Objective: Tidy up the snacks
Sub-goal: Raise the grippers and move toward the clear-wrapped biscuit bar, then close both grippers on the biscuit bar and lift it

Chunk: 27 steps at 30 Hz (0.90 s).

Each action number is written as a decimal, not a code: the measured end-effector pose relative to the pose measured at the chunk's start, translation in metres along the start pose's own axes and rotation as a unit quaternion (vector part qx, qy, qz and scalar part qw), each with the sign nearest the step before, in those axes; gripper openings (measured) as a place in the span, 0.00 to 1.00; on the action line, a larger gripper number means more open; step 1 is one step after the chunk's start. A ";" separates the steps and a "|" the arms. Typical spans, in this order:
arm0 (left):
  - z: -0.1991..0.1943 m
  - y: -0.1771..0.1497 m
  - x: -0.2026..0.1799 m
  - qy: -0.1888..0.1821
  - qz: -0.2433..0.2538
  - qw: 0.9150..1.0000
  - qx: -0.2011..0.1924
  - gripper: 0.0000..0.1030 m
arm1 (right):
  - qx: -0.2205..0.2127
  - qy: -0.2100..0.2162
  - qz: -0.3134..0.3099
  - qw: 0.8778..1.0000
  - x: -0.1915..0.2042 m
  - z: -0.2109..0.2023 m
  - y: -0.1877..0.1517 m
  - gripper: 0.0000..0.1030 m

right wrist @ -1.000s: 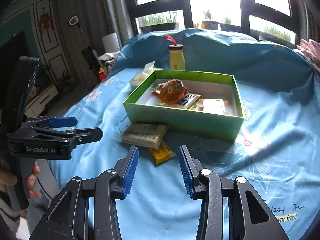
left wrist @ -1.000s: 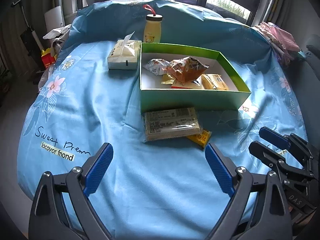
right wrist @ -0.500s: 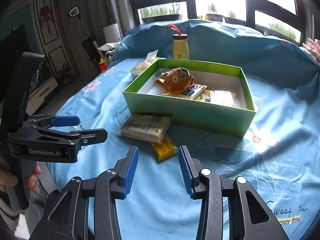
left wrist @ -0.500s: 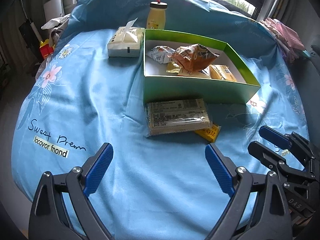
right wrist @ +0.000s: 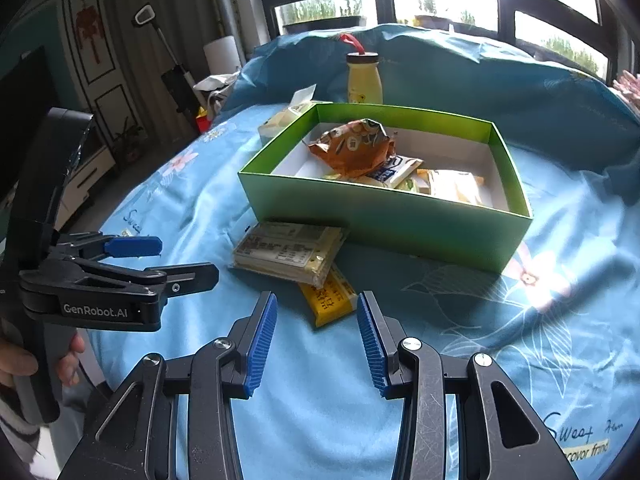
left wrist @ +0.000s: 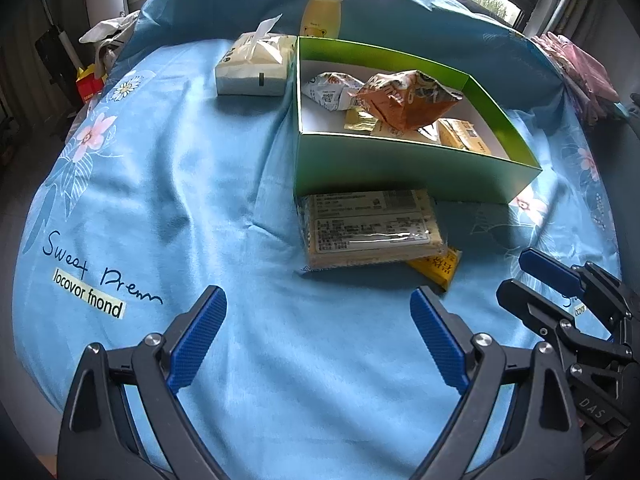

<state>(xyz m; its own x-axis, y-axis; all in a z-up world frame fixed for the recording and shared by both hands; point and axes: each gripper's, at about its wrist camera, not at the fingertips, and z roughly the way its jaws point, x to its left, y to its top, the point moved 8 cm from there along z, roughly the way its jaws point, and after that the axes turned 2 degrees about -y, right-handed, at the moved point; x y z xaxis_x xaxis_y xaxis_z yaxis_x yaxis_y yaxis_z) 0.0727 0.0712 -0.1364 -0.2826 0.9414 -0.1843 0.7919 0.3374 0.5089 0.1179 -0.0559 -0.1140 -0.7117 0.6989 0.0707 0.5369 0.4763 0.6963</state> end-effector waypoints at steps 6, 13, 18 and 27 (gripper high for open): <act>0.008 0.001 0.003 0.000 -0.003 1.000 0.007 0.91 | 0.007 0.003 0.000 1.000 0.000 0.010 0.000 0.41; 0.024 0.005 0.008 -0.045 -0.030 0.998 0.016 0.91 | 0.018 0.004 -0.002 1.000 -0.002 0.023 -0.001 0.41; 0.040 0.012 0.018 -0.088 -0.070 0.993 0.022 0.91 | 0.026 0.003 -0.009 1.000 -0.004 0.037 0.000 0.41; 0.054 0.025 0.009 -0.137 -0.077 0.987 0.024 0.90 | 0.036 -0.001 -0.050 0.998 0.004 0.061 0.005 0.41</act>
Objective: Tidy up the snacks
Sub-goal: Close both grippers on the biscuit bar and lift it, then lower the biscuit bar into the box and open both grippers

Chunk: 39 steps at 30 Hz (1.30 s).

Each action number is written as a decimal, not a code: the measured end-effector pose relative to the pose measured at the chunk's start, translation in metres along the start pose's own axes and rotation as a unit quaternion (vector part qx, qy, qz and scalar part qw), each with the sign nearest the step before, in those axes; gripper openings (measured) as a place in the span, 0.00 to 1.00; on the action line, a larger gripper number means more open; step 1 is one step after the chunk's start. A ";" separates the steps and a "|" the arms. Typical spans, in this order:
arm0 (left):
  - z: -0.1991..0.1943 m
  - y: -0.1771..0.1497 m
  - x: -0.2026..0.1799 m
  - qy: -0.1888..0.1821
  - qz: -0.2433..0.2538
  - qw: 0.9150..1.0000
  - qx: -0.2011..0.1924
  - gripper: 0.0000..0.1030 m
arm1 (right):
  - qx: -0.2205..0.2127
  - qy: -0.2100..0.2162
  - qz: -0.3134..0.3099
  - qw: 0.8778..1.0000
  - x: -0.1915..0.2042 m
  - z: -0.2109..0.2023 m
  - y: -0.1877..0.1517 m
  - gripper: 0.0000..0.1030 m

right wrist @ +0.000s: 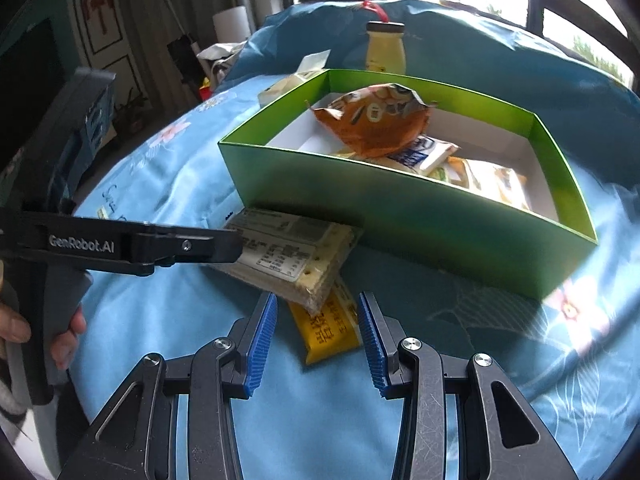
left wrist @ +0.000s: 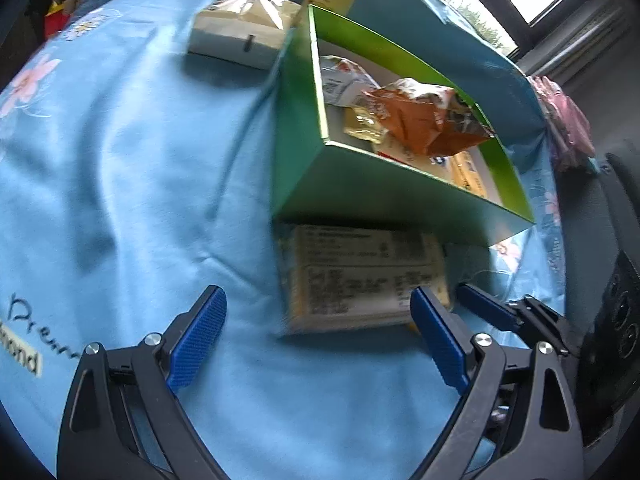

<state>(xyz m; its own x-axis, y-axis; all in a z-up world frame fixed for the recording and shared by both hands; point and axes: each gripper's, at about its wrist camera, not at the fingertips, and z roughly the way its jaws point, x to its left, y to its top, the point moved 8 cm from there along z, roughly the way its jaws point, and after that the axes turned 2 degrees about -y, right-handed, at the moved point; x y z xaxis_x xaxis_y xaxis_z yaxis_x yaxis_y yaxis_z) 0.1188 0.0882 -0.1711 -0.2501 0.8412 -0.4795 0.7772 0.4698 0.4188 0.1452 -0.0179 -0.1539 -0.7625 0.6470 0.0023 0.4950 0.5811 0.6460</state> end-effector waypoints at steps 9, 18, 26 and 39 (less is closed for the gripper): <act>0.009 0.003 -0.005 -0.013 0.008 1.000 0.005 0.60 | 0.005 -0.009 -0.072 0.997 0.016 0.012 0.011 0.41; -0.001 0.001 -0.001 -0.007 -0.006 1.000 -0.010 0.51 | 0.004 0.000 -0.075 0.997 0.019 0.012 0.009 0.37; -0.040 0.002 -0.024 -0.001 0.030 0.998 -0.046 0.50 | -0.044 0.015 -0.051 0.998 0.023 -0.022 0.013 0.36; -0.032 0.064 -0.101 -0.002 0.120 0.990 -0.074 0.50 | -0.117 -0.026 -0.005 0.993 -0.035 -0.066 0.055 0.36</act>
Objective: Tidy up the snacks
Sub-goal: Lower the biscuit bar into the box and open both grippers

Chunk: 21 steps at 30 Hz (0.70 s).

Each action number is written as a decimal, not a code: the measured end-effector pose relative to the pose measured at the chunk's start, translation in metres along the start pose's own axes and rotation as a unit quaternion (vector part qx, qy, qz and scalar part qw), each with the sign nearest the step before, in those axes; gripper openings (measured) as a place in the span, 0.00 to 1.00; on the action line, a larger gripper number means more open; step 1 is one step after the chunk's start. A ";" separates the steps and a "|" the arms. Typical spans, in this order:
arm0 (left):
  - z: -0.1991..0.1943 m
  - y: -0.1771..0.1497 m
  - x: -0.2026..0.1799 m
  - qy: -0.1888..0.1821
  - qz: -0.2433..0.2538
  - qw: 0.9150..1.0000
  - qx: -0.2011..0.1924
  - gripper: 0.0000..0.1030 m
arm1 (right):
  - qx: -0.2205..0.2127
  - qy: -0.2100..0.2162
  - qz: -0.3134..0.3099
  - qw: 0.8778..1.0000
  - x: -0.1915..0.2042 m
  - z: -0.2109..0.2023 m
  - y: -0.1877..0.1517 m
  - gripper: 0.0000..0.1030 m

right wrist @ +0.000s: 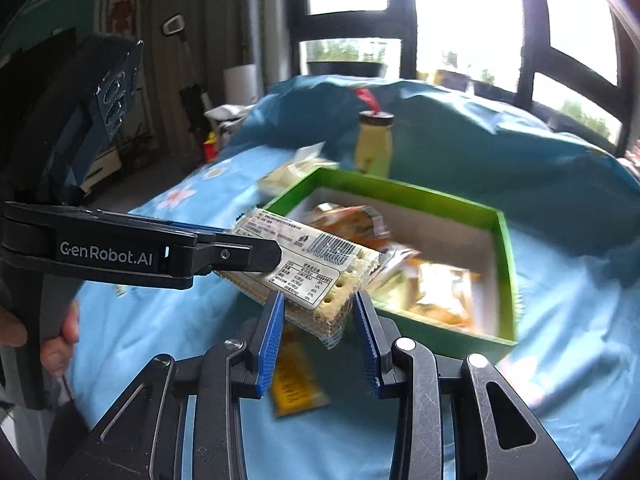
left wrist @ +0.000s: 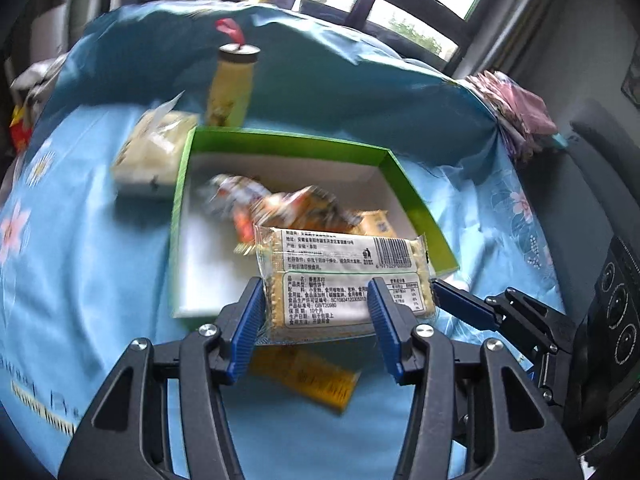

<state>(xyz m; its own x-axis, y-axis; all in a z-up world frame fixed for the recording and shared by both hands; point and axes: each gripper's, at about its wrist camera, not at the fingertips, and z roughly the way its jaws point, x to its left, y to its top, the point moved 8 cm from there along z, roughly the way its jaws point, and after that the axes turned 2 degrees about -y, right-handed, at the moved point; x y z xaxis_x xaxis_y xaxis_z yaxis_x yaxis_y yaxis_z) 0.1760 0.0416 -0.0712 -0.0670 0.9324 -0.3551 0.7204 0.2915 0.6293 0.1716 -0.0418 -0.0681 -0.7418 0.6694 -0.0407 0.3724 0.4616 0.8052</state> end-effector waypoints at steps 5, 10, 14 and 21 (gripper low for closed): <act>0.033 0.023 -0.010 0.000 0.009 1.000 0.010 0.50 | -0.002 -0.010 0.023 1.000 -0.037 0.015 0.009 0.36; 0.052 0.032 -0.015 0.013 0.021 1.000 0.019 0.54 | 0.001 -0.028 0.040 0.999 -0.059 0.032 0.011 0.36; 0.055 0.035 -0.015 0.022 0.023 0.999 0.015 0.80 | 0.006 -0.051 0.057 0.997 -0.071 0.039 0.008 0.37; 0.018 0.024 -0.001 0.036 0.027 0.999 -0.012 0.84 | -0.003 -0.047 0.076 0.996 -0.068 0.017 -0.005 0.47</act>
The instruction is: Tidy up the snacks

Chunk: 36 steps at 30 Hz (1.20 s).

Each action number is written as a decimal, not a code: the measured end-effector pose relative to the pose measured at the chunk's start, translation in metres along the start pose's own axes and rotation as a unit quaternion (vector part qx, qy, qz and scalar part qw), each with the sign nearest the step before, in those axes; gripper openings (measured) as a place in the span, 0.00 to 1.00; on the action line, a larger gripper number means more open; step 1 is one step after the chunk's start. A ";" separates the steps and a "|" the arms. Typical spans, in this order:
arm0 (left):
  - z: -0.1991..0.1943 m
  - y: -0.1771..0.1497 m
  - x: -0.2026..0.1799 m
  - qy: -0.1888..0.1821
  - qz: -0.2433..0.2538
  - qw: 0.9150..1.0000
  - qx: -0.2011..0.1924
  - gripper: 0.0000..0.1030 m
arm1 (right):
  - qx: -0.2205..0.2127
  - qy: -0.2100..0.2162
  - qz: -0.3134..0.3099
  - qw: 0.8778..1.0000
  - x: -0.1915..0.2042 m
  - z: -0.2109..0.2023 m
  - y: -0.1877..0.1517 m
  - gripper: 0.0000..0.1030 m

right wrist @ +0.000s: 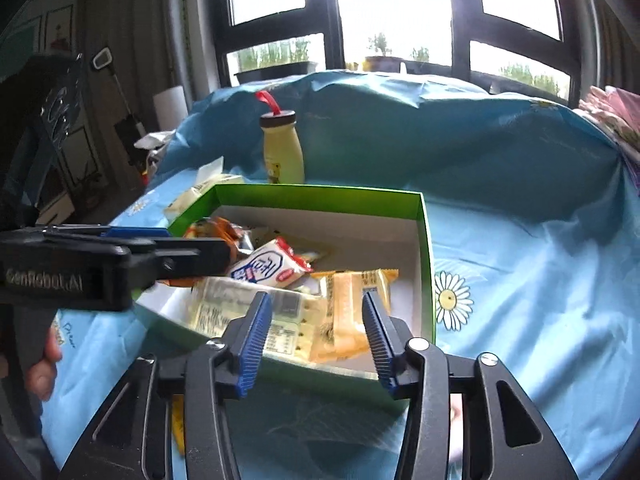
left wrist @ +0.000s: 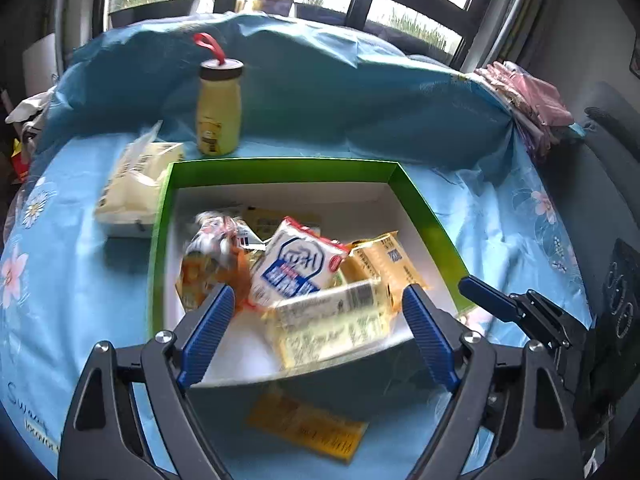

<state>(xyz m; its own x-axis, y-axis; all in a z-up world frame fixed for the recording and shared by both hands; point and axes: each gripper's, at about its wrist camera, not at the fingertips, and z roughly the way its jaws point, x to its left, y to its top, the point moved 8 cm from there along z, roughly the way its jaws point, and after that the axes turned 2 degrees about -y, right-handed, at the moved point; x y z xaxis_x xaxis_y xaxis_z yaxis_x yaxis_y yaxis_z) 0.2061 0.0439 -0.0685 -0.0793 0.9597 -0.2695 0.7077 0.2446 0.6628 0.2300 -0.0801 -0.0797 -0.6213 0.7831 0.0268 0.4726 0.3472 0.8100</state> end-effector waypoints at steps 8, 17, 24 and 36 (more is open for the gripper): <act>-0.023 -0.058 0.024 -0.012 -0.029 0.999 0.032 0.84 | 0.059 0.069 -0.013 0.996 0.041 -0.013 -0.049 0.47; 0.007 -0.105 0.031 -0.024 -0.049 0.994 0.092 0.84 | 0.111 0.093 -0.041 0.989 0.073 0.001 -0.092 0.47; 0.033 -0.110 0.027 -0.038 -0.067 0.991 0.112 0.82 | 0.120 0.092 -0.051 0.987 0.076 0.015 -0.097 0.47; 0.045 -0.110 0.010 -0.062 0.032 0.989 0.127 0.77 | 0.131 0.089 -0.091 0.983 0.086 0.015 -0.110 0.47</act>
<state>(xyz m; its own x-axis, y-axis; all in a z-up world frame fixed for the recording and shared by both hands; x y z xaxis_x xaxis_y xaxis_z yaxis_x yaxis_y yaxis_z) 0.1592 0.0200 -0.1752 0.0472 0.9442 -0.3261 0.8634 0.1256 0.4886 0.1339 -0.0437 -0.1755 -0.7991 0.6009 0.0170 0.4742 0.6127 0.6322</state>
